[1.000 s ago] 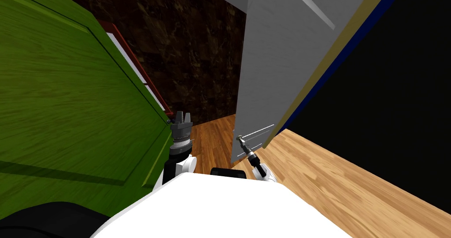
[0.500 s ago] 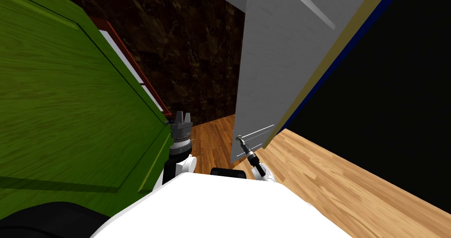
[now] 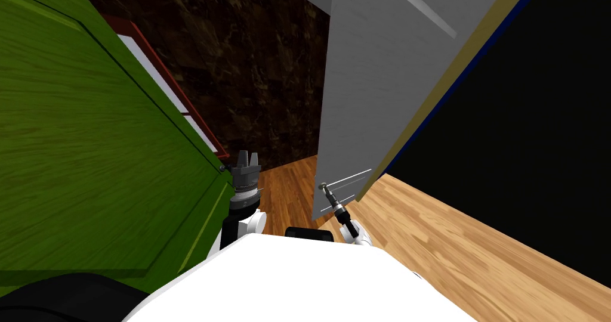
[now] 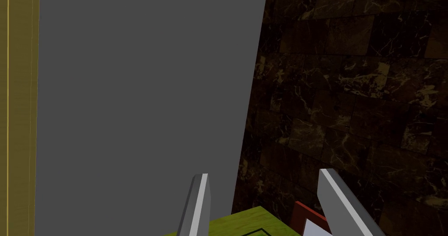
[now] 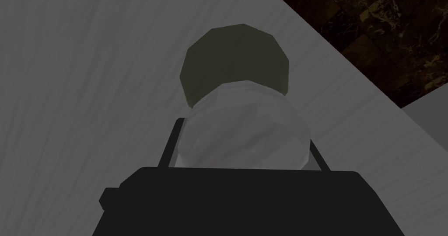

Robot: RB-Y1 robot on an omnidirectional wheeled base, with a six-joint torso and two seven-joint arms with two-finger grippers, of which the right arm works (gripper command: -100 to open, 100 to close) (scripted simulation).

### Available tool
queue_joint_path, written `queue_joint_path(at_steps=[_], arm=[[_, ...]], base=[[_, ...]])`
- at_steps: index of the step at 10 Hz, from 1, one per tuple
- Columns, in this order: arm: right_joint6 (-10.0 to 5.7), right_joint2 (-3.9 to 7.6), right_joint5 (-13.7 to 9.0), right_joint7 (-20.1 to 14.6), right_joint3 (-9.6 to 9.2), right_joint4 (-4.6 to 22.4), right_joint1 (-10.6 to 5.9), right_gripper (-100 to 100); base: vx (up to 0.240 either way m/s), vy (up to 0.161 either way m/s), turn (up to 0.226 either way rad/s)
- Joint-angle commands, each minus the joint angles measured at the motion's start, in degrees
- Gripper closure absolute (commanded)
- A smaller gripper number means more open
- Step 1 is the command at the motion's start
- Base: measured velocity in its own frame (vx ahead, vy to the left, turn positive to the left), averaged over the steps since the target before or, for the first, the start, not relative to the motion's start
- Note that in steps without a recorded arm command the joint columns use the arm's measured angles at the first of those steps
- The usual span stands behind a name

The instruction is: Push the door open

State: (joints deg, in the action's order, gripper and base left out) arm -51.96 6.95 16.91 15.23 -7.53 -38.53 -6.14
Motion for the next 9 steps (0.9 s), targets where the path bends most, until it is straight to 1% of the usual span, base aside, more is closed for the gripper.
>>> queue_joint_path(at_steps=[1, 2, 3, 4, 5, 6, 7, 8, 9], arm=[[-0.03, 0.05, -1.50, -2.86, -0.31, 0.71, -0.71, 100], [-0.03, 0.05, -1.50, -3.87, -0.31, 0.71, -0.71, 100], [0.07, -0.04, -2.39, -5.95, -0.73, 0.95, -0.93, 100], [0.07, -0.04, -2.39, -6.24, -0.73, 0.95, -0.93, 100], [0.17, -0.15, -3.32, -8.55, -1.18, 1.21, -1.17, 100], [0.27, -0.25, -4.26, -10.07, -1.62, 1.46, -1.40, 100], [0.27, -0.25, -4.26, -11.00, -1.62, 1.46, -1.40, 100], [0.37, -0.36, -5.20, -12.99, -2.07, 1.72, -1.63, 100], [0.37, -0.36, -5.20, -13.38, -2.07, 1.72, -1.63, 100]], base=[[0.068, 0.036, -0.068], [0.052, 0.028, -0.029], [0.046, 0.024, -0.043], [0.032, 0.017, -0.015], [0.037, 0.024, -0.038], [0.055, 0.031, -0.076], [0.056, 0.033, -0.026], [0.051, 0.031, -0.038], [0.039, 0.021, -0.019]])
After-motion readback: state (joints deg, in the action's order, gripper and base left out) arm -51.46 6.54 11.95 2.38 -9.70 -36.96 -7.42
